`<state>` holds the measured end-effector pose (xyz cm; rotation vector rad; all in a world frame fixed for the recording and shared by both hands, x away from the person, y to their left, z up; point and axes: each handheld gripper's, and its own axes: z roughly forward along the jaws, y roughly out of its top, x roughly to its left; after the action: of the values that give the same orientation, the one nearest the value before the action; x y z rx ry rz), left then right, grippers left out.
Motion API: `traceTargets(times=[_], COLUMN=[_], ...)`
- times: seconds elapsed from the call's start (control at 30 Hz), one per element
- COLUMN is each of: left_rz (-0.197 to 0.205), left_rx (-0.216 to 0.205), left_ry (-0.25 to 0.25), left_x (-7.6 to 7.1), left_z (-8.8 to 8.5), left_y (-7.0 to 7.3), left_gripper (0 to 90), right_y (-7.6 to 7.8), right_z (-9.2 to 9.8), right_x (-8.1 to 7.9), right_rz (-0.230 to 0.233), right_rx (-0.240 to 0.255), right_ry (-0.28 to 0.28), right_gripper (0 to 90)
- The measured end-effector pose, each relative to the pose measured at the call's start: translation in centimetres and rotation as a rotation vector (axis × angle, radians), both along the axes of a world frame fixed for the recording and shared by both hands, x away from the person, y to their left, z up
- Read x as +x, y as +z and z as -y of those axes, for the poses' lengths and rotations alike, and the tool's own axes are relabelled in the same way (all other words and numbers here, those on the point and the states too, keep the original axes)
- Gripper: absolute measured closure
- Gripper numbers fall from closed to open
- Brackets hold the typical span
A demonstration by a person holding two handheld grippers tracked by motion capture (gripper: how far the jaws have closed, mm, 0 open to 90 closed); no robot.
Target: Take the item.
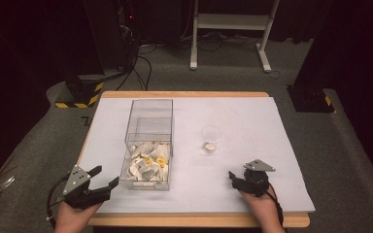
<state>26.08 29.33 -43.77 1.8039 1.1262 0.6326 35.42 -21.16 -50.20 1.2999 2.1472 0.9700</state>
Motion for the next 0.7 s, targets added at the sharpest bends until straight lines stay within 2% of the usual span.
traceTargets(times=[0.07, 0.17, 0.33, 0.37, 0.6, 0.67, 0.7], left_rz=[-0.005, -0.002, -0.004, -0.004, 0.003, 0.007, 0.007], left_rx=[-0.013, 0.028, 0.013, 0.027, 0.062, 0.093, 0.093], left_ry=[-0.021, -0.046, -0.071, -0.079, -0.079, -0.079, -0.079], left_x=[0.0, -0.2, -0.2, -0.2, -0.1, 0.0, 0.0], left_z=[0.1, 0.8, 1.3, 1.5, 2.5, 2.7, 2.7], left_y=[-0.2, -0.5, -1.0, -1.3, -2.4, -2.7, -2.7], left_gripper=[24.5, 25.0, 26.1, 26.4, 26.1, 26.5, 26.9], right_y=[0.0, 0.0, 0.0, -0.1, -0.1, 0.0, 0.0], right_z=[0.0, -0.1, 0.0, 0.0, 0.0, 0.0, 0.0], right_x=[0.1, 0.1, 0.2, 0.2, 0.2, 0.2, 0.2], right_rz=[-0.008, -0.012, -0.019, -0.021, -0.021, -0.019, -0.017], right_rx=[-0.002, -0.007, 0.001, 0.002, 0.001, 0.000, -0.001], right_ry=[0.004, 0.005, 0.001, -0.001, -0.002, -0.003, -0.001], right_gripper=[25.7, 25.6, 25.6, 25.6, 25.6, 25.6, 25.6])
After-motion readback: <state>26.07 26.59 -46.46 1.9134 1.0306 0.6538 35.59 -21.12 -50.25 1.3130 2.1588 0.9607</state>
